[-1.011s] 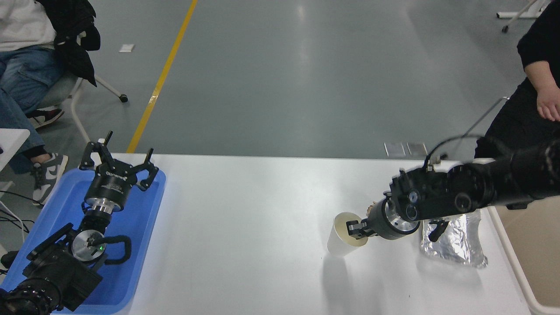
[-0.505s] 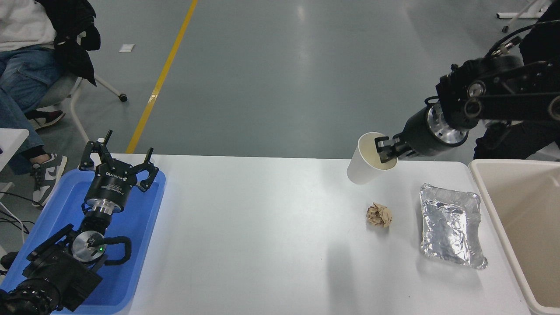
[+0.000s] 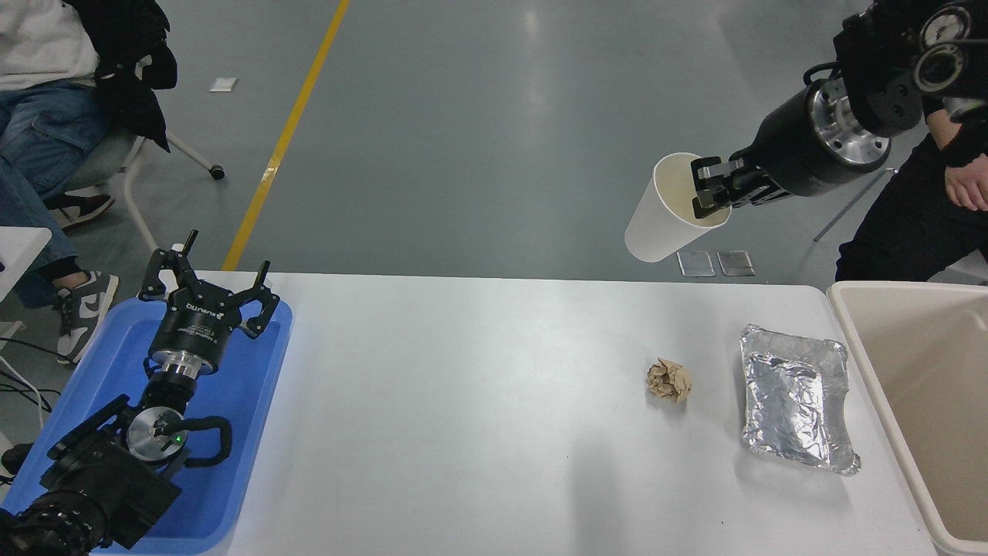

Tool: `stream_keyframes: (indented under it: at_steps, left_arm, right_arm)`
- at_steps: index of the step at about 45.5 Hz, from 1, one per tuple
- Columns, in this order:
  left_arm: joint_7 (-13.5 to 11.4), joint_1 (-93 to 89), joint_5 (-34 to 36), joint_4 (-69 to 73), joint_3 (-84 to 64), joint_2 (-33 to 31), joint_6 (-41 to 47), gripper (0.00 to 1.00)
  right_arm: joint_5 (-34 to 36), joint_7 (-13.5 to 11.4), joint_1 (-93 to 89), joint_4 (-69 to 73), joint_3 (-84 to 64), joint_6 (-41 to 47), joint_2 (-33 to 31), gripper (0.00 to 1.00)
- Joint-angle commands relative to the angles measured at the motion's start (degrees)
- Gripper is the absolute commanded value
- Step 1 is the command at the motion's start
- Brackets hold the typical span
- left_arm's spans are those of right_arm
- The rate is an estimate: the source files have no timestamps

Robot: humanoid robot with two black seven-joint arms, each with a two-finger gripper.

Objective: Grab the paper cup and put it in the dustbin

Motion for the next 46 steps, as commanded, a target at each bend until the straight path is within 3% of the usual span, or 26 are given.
stream_keyframes:
  at_steps: [1,15,46]
  left_arm:
    - [0.00,-0.01,0.00,0.03,0.00,0.01,0.02,1.00]
    - [-0.09,-0.01,0.00,0.03,0.00,-0.07,-0.07,1.00]
    - [0.00,-0.01,0.00,0.03,0.00,0.01,0.02,1.00]
  right_arm:
    - [0.02,0.00,0.40,0.00,0.08,0.34,-0.15,0.00]
    - [-0.42,0.00,-2.05,-3.24,-0.62,-0.62,-0.33,0.00]
    - [0.81,-0.35,-49.42,-66.95,0.96,-9.23,-2.35,0.00]
